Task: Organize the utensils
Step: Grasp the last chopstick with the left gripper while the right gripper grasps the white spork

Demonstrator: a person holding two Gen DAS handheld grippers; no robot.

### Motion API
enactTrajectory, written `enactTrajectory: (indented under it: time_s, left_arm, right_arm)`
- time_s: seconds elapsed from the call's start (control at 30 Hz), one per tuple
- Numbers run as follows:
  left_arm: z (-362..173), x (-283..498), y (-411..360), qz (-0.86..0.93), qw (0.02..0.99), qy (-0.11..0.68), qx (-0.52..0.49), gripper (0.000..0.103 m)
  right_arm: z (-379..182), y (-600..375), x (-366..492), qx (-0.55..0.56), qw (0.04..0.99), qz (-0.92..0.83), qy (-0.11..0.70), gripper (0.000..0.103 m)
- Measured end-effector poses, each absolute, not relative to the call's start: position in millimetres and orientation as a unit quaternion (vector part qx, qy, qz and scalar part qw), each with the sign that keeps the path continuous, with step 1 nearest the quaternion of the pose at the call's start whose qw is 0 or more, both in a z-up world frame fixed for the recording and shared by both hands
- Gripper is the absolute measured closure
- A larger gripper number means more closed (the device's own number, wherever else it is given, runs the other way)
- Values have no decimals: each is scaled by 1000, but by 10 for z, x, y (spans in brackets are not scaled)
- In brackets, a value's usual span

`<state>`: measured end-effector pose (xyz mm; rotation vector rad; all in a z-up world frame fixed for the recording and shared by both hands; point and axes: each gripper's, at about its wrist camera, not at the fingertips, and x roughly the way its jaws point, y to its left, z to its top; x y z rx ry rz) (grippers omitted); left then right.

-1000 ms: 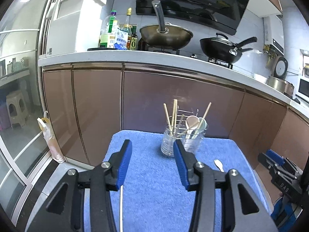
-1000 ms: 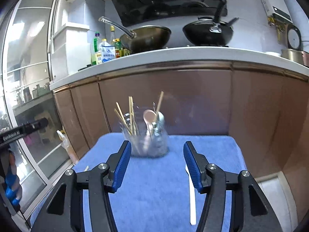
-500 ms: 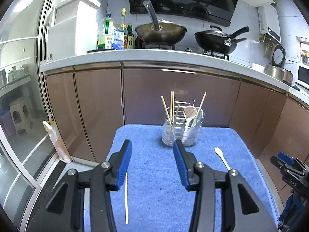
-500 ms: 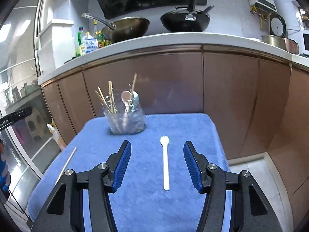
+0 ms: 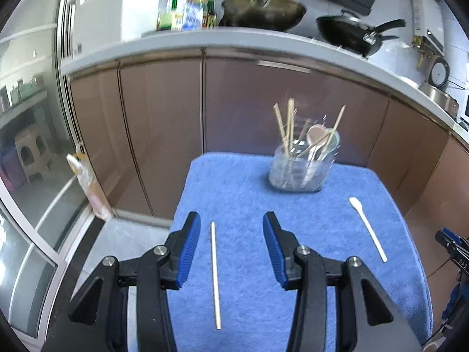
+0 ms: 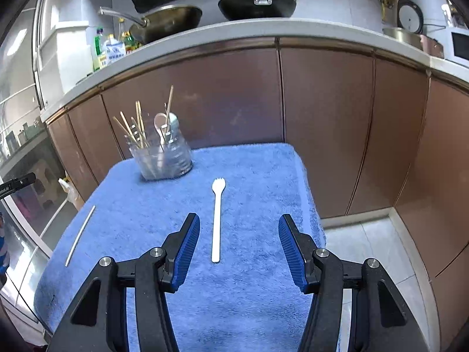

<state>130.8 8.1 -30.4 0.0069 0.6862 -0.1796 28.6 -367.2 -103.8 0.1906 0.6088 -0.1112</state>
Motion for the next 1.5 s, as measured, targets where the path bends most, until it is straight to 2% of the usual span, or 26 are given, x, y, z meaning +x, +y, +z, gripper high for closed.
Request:
enactTrajectory:
  time_s: [0.23, 0.47, 0.7, 0.77, 0.8, 1.03, 1.2, 1.33, 1.5]
  left_arm:
    - [-693, 1914, 238, -92, 886, 454, -3, 61]
    - [-1353, 2530, 222, -89, 816, 571, -29, 61]
    - [-1575, 2831, 196, -83, 793, 603, -32, 61]
    - [-1617, 2897, 195, -86, 788, 609, -34, 65]
    - [-1641, 2923, 187, -89, 783, 615, -33, 71]
    - [-1821, 3082, 113, -96, 753, 650, -29, 85]
    - [-1889, 3190, 125, -97, 738, 667, -30, 89]
    - [-1924, 3269, 168, -97, 728, 678, -30, 96]
    - [-1951, 3279, 200, -105, 728, 677, -28, 96]
  right_arm:
    - [-1273, -3714, 840, 102, 917, 1, 387, 50]
    - [-1458, -3576, 1487, 83, 890, 36, 448, 53]
    - [-1628, -3460, 2000, 65, 868, 55, 488, 54]
    - [-1684, -3454, 2125, 67, 862, 59, 499, 54]
    - [-1697, -3449, 2169, 68, 860, 60, 502, 54]
    - [-1832, -3438, 2466, 62, 843, 63, 530, 58]
    - [-1905, -3493, 2637, 72, 827, 66, 554, 64]
    - [-1962, -3550, 2789, 79, 814, 64, 573, 67]
    - [-2052, -3552, 2977, 65, 798, 54, 596, 69]
